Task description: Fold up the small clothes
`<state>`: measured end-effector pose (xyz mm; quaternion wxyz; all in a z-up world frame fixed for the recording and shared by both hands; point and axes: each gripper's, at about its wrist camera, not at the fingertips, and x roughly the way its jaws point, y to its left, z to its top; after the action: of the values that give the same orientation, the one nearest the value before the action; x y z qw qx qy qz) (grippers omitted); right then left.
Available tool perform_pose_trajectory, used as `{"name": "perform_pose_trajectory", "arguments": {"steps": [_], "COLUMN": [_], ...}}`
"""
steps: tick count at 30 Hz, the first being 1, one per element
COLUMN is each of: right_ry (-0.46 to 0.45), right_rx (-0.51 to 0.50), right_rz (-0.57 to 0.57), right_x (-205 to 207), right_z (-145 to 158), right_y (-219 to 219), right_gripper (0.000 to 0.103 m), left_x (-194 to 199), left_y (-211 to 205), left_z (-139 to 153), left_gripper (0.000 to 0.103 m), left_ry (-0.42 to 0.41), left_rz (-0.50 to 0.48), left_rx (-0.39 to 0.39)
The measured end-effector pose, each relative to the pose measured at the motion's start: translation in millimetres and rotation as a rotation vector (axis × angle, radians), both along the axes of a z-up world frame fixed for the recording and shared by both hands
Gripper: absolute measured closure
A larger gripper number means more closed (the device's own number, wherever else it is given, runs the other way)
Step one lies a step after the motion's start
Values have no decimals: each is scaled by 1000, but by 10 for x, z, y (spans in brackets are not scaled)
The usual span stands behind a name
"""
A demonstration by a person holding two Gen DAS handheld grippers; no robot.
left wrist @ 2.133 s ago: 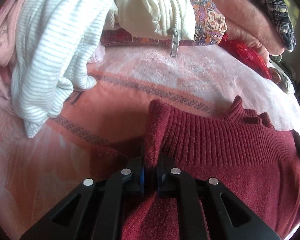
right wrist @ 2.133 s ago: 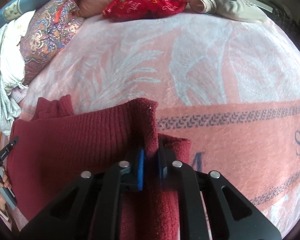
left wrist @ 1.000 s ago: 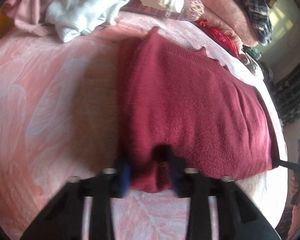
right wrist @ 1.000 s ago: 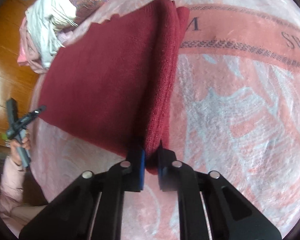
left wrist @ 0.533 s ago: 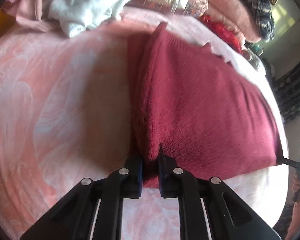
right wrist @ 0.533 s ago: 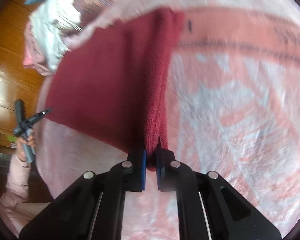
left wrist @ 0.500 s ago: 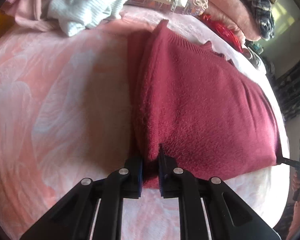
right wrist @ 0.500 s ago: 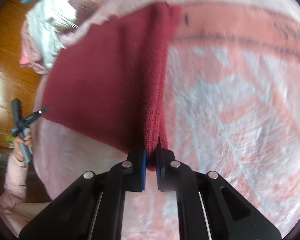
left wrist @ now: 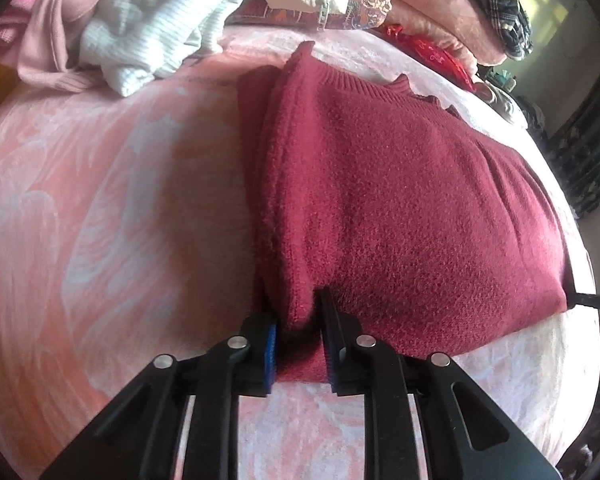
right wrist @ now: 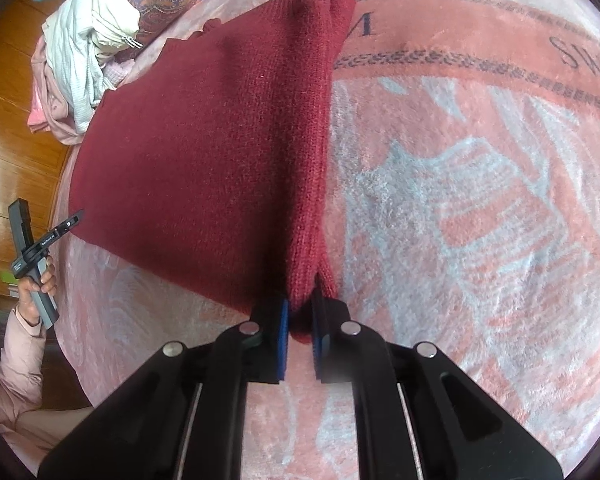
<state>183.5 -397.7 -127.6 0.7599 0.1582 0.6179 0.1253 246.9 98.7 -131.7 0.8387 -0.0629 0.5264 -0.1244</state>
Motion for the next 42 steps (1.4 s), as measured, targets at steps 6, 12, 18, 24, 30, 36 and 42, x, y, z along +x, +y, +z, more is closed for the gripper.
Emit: {"name": "perform_pose_trajectory", "arguments": {"steps": [6,12,18,24,30,36,42], "right_ry": [-88,-121,-70,-15,73,84,29], "right_rx": [6,-69,-98,-135,-111,-103,-207], "right_rz": [-32,-48,-47,-59,-49,-39,51], "right_x": [-6,129,374,514,552,551,512], "right_z": [517,838,657,392,45,-96,-137], "right_y": [-122,-51,108,88,51,77,423], "right_gripper": [76,70,70,70,70,54,18], "left_x": [-26,-27,171,310,393,327,287], "left_y": [14,-285,-848,-1064,-1086,-1112,-1162], "left_z": [317,749,615,426,197,134,116], "left_gripper": [53,53,53,51,41,30,24], "left_ry": [-44,-119,-42,-16,21,-10,-18], "left_rz": [67,26,-29,-25,-9,-62,-92], "left_rx": [7,-75,-10,22,42,76,93]}}
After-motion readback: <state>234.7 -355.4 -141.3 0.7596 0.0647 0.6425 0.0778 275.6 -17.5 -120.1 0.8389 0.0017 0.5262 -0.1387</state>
